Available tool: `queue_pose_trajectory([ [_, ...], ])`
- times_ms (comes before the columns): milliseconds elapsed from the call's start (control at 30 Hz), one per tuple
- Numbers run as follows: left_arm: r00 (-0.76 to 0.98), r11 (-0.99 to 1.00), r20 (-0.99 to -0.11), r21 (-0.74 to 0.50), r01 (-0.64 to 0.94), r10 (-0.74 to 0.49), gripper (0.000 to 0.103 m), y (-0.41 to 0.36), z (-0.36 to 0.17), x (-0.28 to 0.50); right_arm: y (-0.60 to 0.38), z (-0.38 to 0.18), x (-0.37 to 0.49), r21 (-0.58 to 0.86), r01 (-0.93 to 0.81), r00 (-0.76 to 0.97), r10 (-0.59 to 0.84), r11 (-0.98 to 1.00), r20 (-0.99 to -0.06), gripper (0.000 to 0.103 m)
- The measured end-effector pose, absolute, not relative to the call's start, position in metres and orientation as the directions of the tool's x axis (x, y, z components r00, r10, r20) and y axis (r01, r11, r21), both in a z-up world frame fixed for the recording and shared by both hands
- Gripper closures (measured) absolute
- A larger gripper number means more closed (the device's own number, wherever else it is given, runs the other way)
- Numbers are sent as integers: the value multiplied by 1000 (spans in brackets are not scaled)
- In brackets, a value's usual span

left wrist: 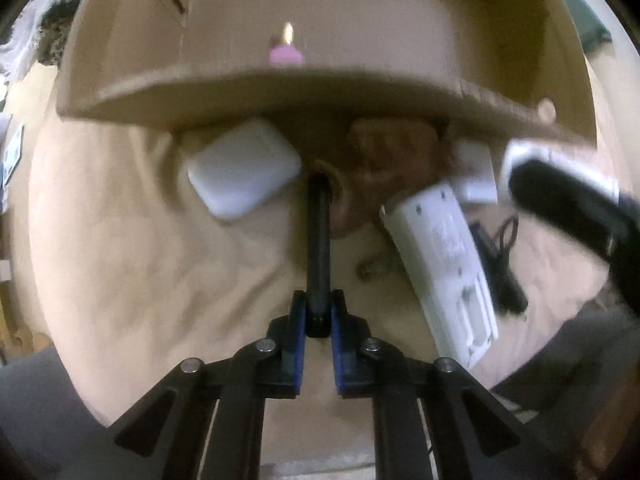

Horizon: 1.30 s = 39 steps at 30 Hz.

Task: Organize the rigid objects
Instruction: 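Grasp the black flashlight with the left tool while right tool holds pill bottle, then lower flashlight into box with left tool while right tool drops pill bottle inside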

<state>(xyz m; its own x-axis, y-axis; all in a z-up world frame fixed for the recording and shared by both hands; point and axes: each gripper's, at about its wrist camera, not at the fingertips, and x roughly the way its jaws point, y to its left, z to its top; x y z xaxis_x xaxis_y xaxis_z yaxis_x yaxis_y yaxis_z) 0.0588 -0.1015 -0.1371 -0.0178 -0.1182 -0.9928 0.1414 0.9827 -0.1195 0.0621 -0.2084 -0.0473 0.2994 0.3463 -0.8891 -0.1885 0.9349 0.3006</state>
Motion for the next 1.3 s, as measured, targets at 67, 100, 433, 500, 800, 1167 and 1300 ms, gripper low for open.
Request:
queue_pose_trajectory([
  [67, -30, 983, -992, -125, 136, -122, 93, -101, -140, 55, -209, -47, 62, 301, -185, 299, 345, 935, -889, 75],
  [100, -29, 984, -992, -125, 130, -122, 93, -100, -141, 56, -210, -47, 62, 303, -183, 298, 346, 935, -889, 75],
  [433, 18, 988, -994, -105, 116, -108, 82, -99, -151, 87, -211, -51, 66, 308, -167, 285, 345, 937, -894, 75],
  [500, 19, 988, -994, -106, 112, -109, 93, -104, -150, 87, -213, -52, 68, 323, -157, 281, 356, 933, -891, 75],
  [800, 56, 995, -994, -95, 42, -97, 93, -63, -127, 69, -217, -50, 66, 337, -141, 284, 365, 931, -887, 75],
  [1167, 190, 999, -981, -37, 0, -37, 93, -34, -72, 39, -218, -39, 56, 275, -164, 338, 316, 947, -887, 75],
  [1300, 238, 999, -971, -41, -4, -39, 93, -32, -51, 42, -221, -31, 56, 287, -165, 365, 328, 944, -871, 75],
])
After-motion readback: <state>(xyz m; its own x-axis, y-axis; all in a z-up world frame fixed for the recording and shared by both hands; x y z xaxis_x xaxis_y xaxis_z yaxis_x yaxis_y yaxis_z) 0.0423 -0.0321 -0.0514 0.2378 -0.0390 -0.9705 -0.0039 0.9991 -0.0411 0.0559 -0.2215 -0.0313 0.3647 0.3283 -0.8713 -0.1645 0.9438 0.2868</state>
